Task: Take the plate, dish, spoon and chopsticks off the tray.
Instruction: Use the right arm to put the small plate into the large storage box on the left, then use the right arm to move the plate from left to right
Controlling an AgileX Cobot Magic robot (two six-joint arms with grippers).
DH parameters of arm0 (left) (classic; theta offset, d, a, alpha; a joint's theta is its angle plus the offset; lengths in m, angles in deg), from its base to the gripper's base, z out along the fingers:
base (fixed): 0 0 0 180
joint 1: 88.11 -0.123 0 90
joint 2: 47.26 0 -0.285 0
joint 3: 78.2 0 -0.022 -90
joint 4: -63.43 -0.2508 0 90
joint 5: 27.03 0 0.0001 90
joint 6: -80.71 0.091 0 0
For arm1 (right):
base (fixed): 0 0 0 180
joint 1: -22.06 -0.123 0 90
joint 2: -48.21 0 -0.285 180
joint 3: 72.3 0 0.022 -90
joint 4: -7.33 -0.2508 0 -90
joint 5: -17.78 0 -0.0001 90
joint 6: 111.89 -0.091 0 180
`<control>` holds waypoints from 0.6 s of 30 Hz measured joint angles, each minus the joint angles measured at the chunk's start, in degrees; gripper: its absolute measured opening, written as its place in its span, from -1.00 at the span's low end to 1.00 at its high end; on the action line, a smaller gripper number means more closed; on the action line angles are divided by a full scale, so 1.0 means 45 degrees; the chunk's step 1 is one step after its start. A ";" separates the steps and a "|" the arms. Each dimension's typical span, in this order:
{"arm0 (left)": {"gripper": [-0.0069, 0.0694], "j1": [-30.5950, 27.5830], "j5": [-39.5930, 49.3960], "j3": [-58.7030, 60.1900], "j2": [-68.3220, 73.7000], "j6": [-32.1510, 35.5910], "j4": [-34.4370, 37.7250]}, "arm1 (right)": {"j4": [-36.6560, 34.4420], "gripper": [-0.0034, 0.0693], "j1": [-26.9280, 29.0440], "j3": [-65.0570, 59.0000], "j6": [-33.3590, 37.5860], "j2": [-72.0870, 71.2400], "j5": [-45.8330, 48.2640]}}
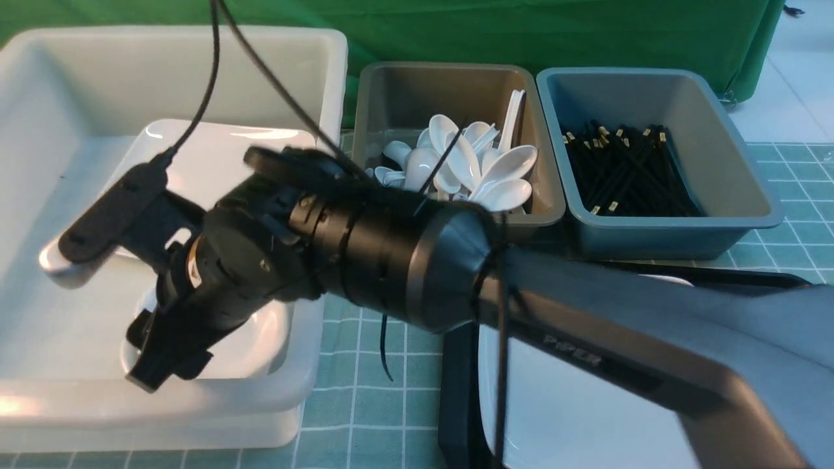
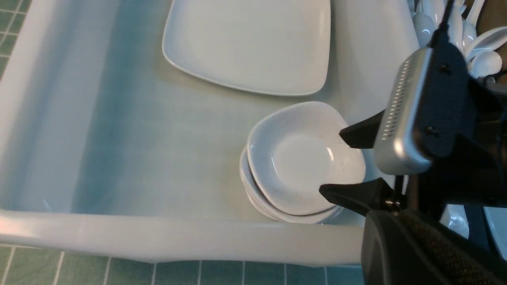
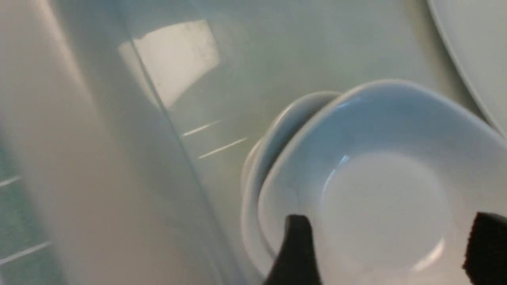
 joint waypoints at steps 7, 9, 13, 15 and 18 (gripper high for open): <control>-0.79 0.0000 -0.0031 0.0000 0.0356 0.0014 0.0234 | 0.0479 0.59 -0.0057 0.0052 -0.0073 -0.2191 0.1454; -0.79 0.0000 -0.0100 0.0000 0.0699 0.0440 0.0610 | 0.2283 0.26 -0.0040 0.0052 -0.0484 -0.3051 0.3004; -0.79 0.0000 -0.0658 0.0000 0.1866 0.1867 0.2302 | 0.4996 -0.67 0.1212 -0.0158 -0.1577 -0.4773 0.6214; -0.79 0.0000 -0.1075 0.0000 0.2744 0.3014 0.3579 | 0.4692 -0.81 0.2702 -0.0981 -0.1577 -0.5902 0.6239; -0.79 0.0011 -0.1494 0.0000 0.4194 0.4863 0.5838 | 0.3500 -0.86 0.5286 -0.2945 -0.1654 -0.7770 0.6239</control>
